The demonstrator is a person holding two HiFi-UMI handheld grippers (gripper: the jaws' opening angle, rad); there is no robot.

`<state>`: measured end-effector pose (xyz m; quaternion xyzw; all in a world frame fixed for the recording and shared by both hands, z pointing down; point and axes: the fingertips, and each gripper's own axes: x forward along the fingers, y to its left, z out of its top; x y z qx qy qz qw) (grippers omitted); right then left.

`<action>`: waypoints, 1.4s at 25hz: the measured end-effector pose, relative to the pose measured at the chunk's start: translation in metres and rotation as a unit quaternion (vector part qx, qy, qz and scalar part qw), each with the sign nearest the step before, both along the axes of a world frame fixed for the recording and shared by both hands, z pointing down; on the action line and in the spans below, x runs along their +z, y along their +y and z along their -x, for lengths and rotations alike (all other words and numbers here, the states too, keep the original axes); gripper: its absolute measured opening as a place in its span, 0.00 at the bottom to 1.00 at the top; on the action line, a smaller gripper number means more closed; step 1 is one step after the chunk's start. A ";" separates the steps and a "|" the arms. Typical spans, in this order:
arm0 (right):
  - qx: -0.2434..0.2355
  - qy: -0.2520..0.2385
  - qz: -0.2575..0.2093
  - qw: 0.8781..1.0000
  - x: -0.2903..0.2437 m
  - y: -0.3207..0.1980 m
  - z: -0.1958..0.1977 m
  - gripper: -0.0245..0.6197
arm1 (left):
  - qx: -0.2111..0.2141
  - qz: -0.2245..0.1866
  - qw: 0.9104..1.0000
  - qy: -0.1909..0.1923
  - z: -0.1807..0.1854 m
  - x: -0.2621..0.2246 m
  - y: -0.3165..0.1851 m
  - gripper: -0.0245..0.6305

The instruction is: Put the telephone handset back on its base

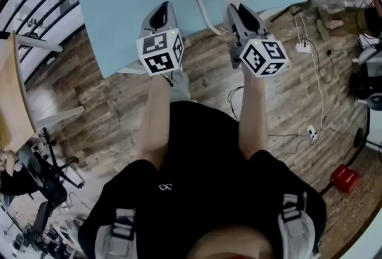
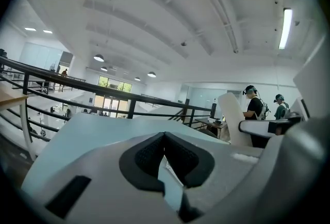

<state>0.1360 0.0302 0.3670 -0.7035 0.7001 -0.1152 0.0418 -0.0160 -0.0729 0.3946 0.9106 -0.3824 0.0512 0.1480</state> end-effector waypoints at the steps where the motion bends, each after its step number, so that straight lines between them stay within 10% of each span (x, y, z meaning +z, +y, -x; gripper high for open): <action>1: -0.003 -0.007 0.000 1.000 0.004 -0.012 -0.006 0.15 | 0.004 0.004 1.000 -0.002 -0.007 0.004 -0.011 0.04; 22: -0.036 -0.057 0.118 0.991 0.088 -0.176 -0.087 0.15 | 0.088 0.091 0.992 -0.010 -0.133 0.073 -0.181 0.04; 35: -0.136 -0.082 0.220 0.962 0.166 -0.235 -0.094 0.15 | 0.013 0.126 0.991 -0.033 -0.111 0.104 -0.232 0.04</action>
